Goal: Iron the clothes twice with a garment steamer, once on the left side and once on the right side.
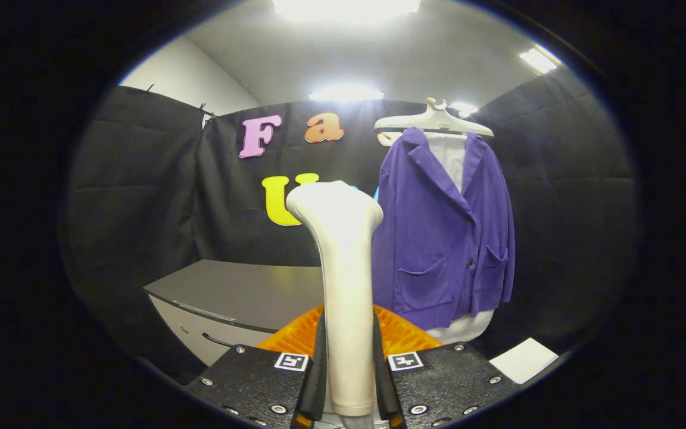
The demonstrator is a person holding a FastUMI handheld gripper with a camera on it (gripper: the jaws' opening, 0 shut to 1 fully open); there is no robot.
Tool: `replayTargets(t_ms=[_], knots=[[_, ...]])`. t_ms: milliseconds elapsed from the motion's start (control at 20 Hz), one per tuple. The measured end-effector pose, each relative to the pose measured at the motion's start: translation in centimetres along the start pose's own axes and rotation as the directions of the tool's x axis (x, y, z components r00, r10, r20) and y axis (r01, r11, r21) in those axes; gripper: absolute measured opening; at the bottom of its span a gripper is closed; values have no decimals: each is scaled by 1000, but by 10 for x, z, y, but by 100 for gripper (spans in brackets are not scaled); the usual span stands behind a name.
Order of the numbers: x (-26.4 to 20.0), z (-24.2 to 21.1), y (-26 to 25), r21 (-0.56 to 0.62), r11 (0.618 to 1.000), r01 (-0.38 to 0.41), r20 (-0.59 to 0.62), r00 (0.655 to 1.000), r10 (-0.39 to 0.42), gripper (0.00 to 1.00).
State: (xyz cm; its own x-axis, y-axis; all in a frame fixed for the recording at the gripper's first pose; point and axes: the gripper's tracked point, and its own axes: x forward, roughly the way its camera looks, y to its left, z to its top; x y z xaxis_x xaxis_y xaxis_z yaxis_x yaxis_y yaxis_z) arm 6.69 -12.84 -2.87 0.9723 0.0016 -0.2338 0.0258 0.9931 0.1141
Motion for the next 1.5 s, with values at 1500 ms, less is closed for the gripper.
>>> replayTargets(t_ms=[1500], knots=[[181, 160, -149, 22, 930, 366, 254, 898, -360, 34]])
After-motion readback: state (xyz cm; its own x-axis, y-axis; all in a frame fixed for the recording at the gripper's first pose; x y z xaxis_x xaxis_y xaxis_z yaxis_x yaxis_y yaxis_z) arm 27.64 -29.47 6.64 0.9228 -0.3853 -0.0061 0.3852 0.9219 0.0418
